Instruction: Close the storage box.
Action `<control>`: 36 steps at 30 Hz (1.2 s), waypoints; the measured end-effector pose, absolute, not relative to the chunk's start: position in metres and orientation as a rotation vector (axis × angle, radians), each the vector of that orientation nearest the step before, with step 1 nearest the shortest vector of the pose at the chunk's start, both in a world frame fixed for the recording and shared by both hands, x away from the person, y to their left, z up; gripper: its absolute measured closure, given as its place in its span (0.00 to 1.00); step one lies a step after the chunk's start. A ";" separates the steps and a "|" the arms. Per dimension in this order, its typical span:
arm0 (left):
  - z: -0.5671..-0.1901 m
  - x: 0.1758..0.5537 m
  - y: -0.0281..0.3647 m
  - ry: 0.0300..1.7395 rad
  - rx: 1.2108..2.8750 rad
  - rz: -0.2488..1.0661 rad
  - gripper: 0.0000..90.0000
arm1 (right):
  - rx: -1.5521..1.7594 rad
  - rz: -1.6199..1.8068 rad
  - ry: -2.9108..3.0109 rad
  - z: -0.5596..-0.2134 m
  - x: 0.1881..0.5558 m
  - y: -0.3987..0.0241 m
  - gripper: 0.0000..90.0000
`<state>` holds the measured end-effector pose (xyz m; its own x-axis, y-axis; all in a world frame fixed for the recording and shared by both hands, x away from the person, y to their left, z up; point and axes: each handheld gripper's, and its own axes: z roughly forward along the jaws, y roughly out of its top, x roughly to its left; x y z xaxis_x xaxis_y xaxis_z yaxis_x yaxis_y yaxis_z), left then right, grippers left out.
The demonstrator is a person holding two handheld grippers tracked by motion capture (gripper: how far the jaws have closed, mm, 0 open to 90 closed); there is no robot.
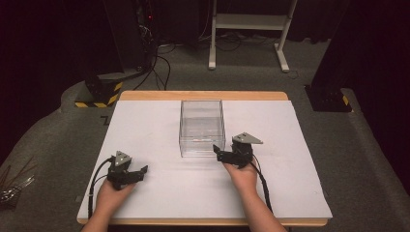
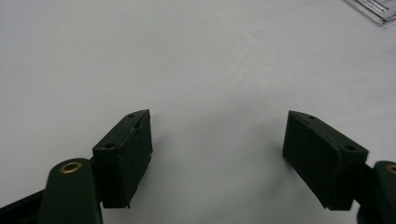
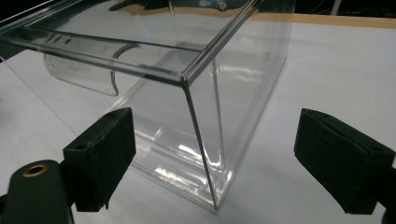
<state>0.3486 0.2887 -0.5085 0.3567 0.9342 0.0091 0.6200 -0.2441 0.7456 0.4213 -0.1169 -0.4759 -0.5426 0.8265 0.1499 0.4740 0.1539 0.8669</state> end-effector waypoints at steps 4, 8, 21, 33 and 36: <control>-0.508 0.349 0.289 1.347 1.966 0.613 0.27 | 1.233 1.351 2.076 -0.475 0.413 -0.124 0.14; -0.509 0.349 0.289 1.348 1.965 0.613 0.27 | 1.229 1.359 2.071 -0.474 0.406 -0.130 0.14; -0.509 0.349 0.289 1.348 1.965 0.613 0.27 | 1.206 1.351 2.062 -0.471 0.387 -0.150 0.14; -0.508 0.348 0.289 1.348 1.966 0.613 0.27 | 1.214 1.299 2.061 -0.474 0.368 -0.181 0.14; -0.508 0.348 0.289 1.348 1.966 0.613 0.27 | 1.228 1.275 2.058 -0.475 0.365 -0.191 0.14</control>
<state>0.3484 0.2886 -0.5085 0.3568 0.9342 0.0089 0.6210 -0.2443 0.7447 0.3651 -0.1909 -0.4754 -0.5194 0.8496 0.0916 0.4603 0.1878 0.8677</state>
